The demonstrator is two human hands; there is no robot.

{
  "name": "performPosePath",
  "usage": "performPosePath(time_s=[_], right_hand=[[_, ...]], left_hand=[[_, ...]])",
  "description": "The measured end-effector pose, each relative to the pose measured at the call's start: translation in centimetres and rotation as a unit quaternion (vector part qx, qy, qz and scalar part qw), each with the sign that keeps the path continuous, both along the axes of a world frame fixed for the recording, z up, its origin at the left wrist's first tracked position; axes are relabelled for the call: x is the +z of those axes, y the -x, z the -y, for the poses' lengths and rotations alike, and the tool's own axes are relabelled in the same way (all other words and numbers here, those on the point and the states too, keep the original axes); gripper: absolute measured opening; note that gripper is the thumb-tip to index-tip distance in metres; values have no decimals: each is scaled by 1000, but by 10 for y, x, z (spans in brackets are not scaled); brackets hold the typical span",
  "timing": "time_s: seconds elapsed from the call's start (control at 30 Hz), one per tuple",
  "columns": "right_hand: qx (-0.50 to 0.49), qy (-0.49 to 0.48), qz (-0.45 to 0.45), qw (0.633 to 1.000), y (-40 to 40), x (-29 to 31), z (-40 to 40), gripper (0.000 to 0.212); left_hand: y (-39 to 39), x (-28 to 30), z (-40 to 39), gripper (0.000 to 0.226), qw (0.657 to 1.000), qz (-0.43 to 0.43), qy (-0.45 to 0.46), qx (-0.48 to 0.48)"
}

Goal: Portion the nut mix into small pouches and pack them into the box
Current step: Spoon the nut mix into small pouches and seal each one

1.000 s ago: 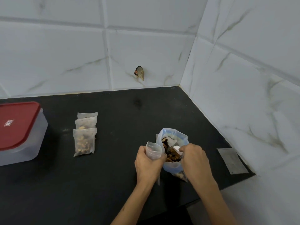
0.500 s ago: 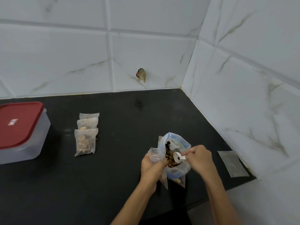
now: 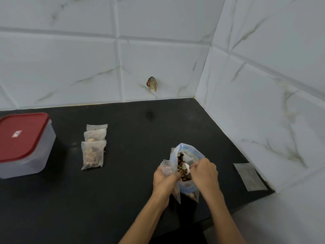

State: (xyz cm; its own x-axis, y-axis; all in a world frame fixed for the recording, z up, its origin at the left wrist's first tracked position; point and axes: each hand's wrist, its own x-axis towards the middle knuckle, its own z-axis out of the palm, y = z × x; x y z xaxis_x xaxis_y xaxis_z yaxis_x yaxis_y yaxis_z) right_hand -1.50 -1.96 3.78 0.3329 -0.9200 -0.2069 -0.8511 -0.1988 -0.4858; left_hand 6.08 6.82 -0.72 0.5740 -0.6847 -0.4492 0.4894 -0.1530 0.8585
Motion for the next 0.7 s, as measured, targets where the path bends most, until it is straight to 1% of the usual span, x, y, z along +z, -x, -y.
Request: performPosePath(time_s=[0.1, 0.17, 0.23, 0.3, 0.33, 0.4, 0.5, 0.57, 0.63, 0.67, 0.7], right_hand=[[-55, -107, 35, 992, 10, 0, 15, 12], [-86, -166, 87, 978, 17, -3, 16, 10], [-116, -200, 138, 963, 24, -6, 12, 17], [-148, -245, 200, 937, 30, -9, 8, 25], [-165, -275, 240, 917, 33, -11, 7, 28], [-190, -318, 291, 882, 36, -11, 6, 31], [-212, -336, 316, 862, 37, -11, 6, 30], [-217, -337, 324, 857, 37, -8, 6, 28], [-220, -328, 332, 857, 37, -5, 6, 27], [-222, -319, 336, 858, 38, -3, 7, 27], [-225, -309, 342, 858, 39, -1, 7, 26]], left_hand=[[-1, 3, 0, 57, 1000, 3, 6, -11], [-1, 4, 0, 58, 1000, 8, 11, -21], [1, 6, 1, 58, 999, 17, 13, -26], [5, 7, 2, 64, 999, 33, 9, -25], [6, 6, 3, 67, 999, 40, 5, -22], [7, 5, 2, 65, 999, 51, -7, -16], [9, 5, 0, 62, 999, 51, -14, -5], [9, 5, -3, 62, 999, 51, -17, 4], [11, 7, -7, 51, 998, 58, -24, 8], [11, 8, -9, 45, 996, 80, -32, 9], [10, 11, -12, 41, 992, 121, -44, 10]])
